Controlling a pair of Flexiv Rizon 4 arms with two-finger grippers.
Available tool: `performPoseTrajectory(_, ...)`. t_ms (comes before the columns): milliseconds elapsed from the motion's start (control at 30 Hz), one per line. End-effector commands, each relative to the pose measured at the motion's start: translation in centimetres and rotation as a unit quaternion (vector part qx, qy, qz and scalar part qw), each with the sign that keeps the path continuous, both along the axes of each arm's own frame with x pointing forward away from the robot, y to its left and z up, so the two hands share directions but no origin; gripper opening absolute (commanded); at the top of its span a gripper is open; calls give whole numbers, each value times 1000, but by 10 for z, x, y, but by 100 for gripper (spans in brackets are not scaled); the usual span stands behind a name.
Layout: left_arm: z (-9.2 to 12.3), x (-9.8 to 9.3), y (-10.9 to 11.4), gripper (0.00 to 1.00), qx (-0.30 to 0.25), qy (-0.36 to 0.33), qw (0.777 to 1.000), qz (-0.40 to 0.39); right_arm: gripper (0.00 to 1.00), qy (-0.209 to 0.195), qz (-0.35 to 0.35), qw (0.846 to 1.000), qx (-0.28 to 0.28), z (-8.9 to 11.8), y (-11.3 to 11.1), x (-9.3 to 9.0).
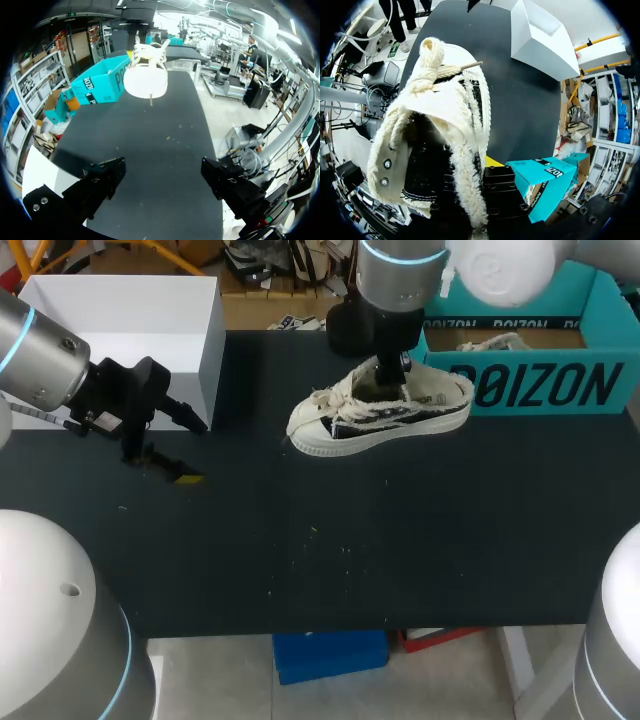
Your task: Take the shoe out of the shoebox, open the shoe tongue, remove and reinsert the insole, then place the shoe into the shoebox
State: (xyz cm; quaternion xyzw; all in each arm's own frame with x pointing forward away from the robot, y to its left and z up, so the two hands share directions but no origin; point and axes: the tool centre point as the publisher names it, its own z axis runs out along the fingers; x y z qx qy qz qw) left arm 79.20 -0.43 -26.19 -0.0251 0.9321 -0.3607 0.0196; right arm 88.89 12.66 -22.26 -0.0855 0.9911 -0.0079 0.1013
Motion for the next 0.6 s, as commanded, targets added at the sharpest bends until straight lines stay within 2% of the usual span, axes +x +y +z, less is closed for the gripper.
performPoseTrajectory(33, -1, -1, 0, 100, 1, -1, 1000, 1, 0, -12, 47, 999, -8, 2, -3, -4)
performPoseTrajectory(167, -1, -1, 0, 100, 1, -1, 1000, 1, 0, -15, 41, 999, -16, -3, -8, 2)
performPoseTrajectory(300, -1, -1, 0, 100, 1, -1, 1000, 1, 0, -7, 17, 999, -32, -9, -32, 14)
performPoseTrajectory(500, -1, -1, 0, 100, 1, -1, 1000, 1, 0, -11, 12, 998, -65, -10, -72, 46)
performPoseTrajectory(600, -1, -1, 0, 100, 1, -1, 1000, 1, 0, -12, 16, 997, -72, -9, -86, 63)
